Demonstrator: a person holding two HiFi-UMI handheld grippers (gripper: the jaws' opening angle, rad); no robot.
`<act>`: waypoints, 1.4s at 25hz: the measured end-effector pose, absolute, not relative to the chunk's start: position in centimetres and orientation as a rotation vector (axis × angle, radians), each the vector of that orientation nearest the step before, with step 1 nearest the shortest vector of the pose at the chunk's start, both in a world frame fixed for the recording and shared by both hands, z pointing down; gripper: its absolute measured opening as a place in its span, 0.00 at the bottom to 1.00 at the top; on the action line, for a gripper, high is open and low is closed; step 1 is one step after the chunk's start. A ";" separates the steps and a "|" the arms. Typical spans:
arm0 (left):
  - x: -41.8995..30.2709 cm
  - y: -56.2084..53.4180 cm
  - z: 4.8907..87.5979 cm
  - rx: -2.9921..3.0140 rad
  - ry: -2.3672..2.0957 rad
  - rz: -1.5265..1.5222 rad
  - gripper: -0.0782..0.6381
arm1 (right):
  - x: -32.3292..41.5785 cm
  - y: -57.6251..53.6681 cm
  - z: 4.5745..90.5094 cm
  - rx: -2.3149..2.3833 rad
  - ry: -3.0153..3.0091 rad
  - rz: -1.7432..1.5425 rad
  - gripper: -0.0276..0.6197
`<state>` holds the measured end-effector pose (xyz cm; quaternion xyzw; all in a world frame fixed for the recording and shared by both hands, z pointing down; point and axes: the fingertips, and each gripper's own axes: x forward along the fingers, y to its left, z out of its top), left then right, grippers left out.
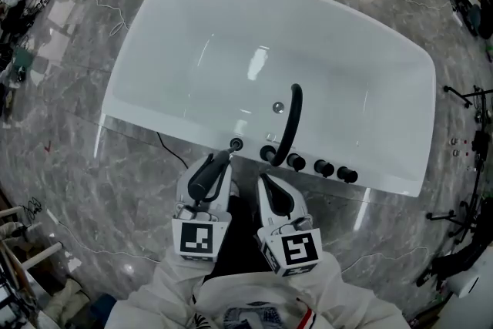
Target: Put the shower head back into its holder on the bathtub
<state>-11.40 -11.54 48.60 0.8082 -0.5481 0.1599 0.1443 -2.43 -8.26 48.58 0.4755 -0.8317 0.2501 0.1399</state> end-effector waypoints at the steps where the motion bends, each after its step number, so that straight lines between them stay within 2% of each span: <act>1: -11.3 -11.5 48.8 2.324 -1.578 0.457 0.30 | -2.1 -7.9 48.9 1.377 -2.393 0.731 0.05; 35: -10.5 -12.2 55.0 2.304 -1.587 0.488 0.30 | 1.7 -5.2 58.4 1.375 -2.267 0.836 0.05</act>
